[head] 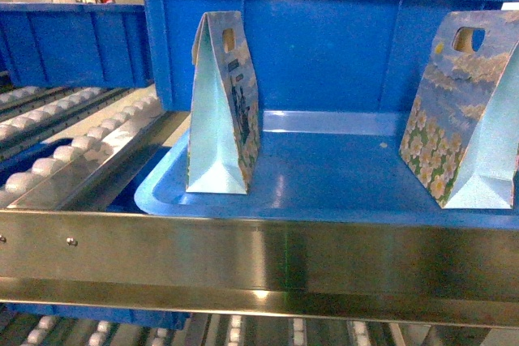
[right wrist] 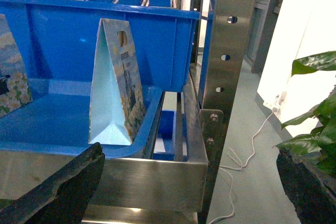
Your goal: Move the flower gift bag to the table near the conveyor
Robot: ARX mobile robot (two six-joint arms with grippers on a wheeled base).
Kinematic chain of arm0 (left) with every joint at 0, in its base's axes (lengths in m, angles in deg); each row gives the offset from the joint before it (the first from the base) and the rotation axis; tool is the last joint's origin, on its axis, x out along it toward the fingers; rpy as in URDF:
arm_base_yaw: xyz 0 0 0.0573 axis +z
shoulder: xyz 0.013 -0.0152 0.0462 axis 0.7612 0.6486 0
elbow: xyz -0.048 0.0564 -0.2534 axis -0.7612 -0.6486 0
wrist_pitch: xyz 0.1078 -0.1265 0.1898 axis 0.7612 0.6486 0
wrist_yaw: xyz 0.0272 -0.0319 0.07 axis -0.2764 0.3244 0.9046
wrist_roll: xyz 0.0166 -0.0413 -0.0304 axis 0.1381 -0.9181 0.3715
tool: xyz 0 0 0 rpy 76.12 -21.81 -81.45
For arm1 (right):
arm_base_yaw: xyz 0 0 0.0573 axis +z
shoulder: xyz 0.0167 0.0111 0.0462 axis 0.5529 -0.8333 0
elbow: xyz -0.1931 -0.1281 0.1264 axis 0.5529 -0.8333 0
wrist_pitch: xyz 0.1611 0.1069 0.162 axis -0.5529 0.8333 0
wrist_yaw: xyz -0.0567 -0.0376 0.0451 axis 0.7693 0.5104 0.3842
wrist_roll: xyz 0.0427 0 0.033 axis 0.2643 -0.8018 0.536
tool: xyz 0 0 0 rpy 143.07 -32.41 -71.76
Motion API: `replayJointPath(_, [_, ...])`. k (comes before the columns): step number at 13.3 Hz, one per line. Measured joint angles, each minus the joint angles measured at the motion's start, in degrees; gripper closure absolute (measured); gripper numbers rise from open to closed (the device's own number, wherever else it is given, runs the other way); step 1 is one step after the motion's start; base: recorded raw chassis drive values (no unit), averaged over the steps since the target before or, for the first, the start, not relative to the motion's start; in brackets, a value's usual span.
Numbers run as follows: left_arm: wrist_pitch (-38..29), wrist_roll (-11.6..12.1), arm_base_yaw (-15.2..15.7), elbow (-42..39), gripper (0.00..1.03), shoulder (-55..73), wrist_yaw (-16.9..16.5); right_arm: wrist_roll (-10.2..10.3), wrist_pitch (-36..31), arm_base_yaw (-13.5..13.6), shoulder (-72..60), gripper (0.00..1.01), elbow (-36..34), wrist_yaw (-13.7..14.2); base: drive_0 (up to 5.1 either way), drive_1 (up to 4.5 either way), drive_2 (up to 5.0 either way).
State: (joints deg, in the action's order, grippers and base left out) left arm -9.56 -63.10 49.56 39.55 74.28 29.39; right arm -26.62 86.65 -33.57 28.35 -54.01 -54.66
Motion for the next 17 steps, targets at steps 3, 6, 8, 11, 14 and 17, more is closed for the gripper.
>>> replayJointPath(3, [0.0,0.0,0.0,0.0,0.05,0.0,0.0,0.0,0.0,0.0,0.0,0.03,0.0,0.0,0.0,0.0,0.0])
replayJointPath(6, [0.0,0.0,0.0,0.0,0.05,0.0,0.0,0.0,0.0,0.0,0.0,0.03,0.0,0.0,0.0,0.0,0.0])
replayJointPath(8, [0.0,0.0,0.0,0.0,0.05,0.0,0.0,0.0,0.0,0.0,0.0,0.03,0.0,0.0,0.0,0.0,0.0])
replayJointPath(11, [0.0,0.0,0.0,0.0,0.05,0.0,0.0,0.0,0.0,0.0,0.0,0.03,0.0,0.0,0.0,0.0,0.0])
replayJointPath(14, [0.0,0.0,0.0,0.0,0.05,0.0,0.0,0.0,0.1,0.0,0.0,0.03,0.0,0.0,0.0,0.0,0.0])
replayJointPath(17, [-2.8,0.0,0.2,0.0,0.05,0.7,-0.3,-0.7,-5.5,0.3,-3.2,0.03,0.0,-0.1,0.0,0.0,0.0])
